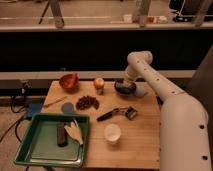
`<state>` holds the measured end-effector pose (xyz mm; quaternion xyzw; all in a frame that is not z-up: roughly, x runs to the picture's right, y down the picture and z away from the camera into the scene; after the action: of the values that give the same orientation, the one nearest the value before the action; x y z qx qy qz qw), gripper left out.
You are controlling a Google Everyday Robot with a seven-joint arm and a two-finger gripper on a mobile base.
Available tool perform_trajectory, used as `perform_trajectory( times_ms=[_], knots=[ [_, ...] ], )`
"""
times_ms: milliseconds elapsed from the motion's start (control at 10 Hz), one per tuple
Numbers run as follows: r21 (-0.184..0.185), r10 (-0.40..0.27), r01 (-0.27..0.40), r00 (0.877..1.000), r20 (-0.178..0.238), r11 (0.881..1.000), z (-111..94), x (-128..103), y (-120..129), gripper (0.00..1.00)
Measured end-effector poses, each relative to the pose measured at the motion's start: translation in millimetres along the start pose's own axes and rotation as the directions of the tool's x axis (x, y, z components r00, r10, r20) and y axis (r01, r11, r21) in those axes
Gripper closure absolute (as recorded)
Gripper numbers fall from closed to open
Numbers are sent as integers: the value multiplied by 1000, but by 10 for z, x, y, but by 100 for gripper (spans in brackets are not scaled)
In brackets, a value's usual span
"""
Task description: Wipe purple bowl with sponge
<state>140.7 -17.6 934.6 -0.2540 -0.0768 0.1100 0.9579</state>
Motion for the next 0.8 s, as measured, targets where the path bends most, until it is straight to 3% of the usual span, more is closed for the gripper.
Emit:
perform_trajectory(
  times_ms=[500,800],
  knots=[
    [-37,-12,13,1000,27,999,-158,13,348,100],
    [-47,19,-20,1000,-8,999,-256,121,415,100]
  ],
)
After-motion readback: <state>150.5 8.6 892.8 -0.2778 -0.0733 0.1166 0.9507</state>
